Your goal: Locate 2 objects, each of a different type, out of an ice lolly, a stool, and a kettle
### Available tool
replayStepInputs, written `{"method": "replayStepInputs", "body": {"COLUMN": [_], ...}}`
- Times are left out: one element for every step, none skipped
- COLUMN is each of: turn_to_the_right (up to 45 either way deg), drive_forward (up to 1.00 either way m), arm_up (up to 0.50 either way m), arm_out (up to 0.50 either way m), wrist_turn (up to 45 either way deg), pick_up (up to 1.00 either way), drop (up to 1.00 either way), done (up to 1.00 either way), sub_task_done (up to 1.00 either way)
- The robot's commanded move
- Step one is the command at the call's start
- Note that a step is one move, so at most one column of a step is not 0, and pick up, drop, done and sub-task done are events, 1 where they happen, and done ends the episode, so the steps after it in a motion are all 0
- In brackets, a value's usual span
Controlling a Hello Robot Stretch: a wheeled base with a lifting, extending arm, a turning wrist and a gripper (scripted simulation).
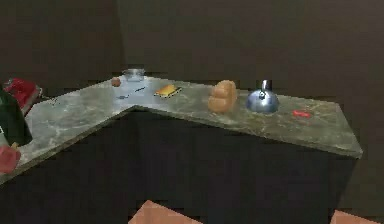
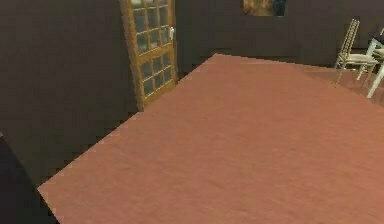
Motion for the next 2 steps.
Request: {"method": "replayStepInputs", "body": {"turn_to_the_right": [-42.0, 0.0], "drive_forward": [0.0, 0.0], "arm_up": [0.0, 0.0], "arm_out": [0.0, 0.0], "wrist_turn": [0.0, 0.0], "pick_up": [0.0, 0.0], "drop": [0.0, 0.0], "done": [0.0, 1.0], "sub_task_done": [0.0, 0.0]}}
